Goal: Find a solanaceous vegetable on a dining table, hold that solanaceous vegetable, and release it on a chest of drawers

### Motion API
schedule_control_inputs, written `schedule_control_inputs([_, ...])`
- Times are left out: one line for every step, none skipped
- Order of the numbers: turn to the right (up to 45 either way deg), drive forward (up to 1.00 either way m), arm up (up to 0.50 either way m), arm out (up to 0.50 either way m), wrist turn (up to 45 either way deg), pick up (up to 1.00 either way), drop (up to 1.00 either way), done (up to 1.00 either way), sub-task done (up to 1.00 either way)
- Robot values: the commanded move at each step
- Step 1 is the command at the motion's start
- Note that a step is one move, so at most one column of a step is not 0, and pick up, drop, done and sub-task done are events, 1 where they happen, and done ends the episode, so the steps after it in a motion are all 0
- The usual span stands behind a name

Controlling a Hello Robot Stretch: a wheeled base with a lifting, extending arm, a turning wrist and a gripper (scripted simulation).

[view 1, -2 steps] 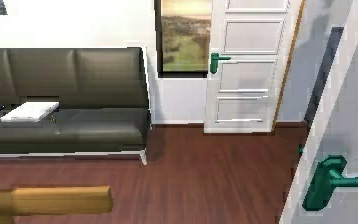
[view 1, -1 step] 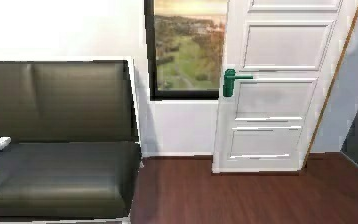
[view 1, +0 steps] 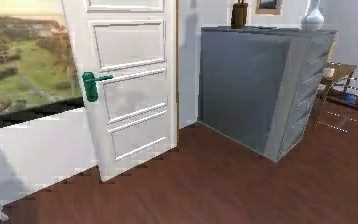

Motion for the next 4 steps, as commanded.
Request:
schedule_control_inputs([0.0, 0.35, 0.00, 0.00, 0.0, 0.00, 0.00, 0.00, 0.00])
schedule_control_inputs([45.0, 0.00, 0.00, 0.00, 0.0, 0.00, 0.00, 0.00, 0.00])
schedule_control_inputs([3.0, 0.00, 0.00, 0.00, 0.0, 0.00, 0.00, 0.00, 0.00])
schedule_control_inputs([0.0, 1.00, 0.00, 0.00, 0.0, 0.00, 0.00, 0.00, 0.00])
